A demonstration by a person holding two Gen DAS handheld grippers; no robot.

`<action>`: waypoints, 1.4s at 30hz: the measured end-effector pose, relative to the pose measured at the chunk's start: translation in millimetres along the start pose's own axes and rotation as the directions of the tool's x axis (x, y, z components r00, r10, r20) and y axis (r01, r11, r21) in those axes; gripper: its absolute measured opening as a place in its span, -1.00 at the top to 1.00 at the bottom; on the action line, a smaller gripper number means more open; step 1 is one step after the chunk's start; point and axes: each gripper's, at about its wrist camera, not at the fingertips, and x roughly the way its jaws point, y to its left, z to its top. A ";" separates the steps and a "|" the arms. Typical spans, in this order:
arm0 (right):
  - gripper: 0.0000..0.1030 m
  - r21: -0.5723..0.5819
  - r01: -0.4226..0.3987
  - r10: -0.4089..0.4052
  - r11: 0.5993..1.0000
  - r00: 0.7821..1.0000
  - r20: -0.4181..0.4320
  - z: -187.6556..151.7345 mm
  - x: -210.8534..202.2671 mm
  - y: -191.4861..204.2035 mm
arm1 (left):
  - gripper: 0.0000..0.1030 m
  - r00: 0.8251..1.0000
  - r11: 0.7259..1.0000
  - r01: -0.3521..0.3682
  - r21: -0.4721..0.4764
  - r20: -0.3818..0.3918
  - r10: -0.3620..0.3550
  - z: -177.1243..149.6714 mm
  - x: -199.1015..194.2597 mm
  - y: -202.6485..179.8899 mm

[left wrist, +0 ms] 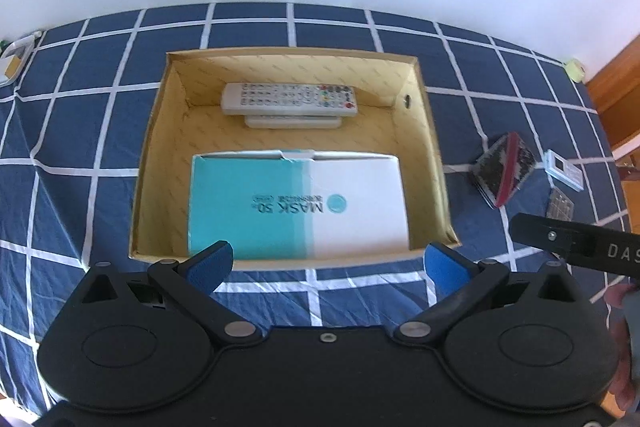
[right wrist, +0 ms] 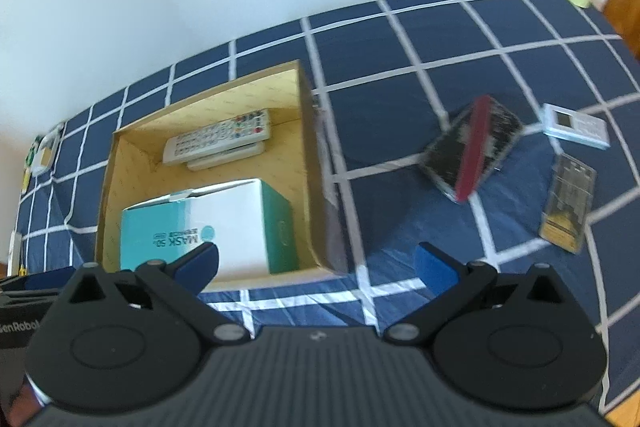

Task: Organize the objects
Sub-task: 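Lower the mask box into the cardboard box and open the right gripper, then move the right tool toward the black-and-red case on the bed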

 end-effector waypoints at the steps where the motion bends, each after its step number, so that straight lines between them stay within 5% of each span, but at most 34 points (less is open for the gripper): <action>1: -1.00 0.007 0.006 -0.006 1.000 1.000 0.007 -3.5 -3.8 -3.9 | -1.00 1.000 1.000 0.000 0.011 -0.001 0.000 -1.7 -0.5 -3.1; 20: -1.00 0.015 0.026 -0.026 1.000 0.999 0.025 -6.5 -31.8 -109.0 | -1.00 1.000 0.999 -0.016 0.035 -0.007 0.016 -11.1 12.2 -91.3; 42: -1.00 -0.285 0.014 -0.036 0.958 0.997 -0.074 67.2 2.8 -224.8 | -1.00 0.990 0.974 -0.143 -0.177 -0.041 0.138 -6.0 72.1 -209.2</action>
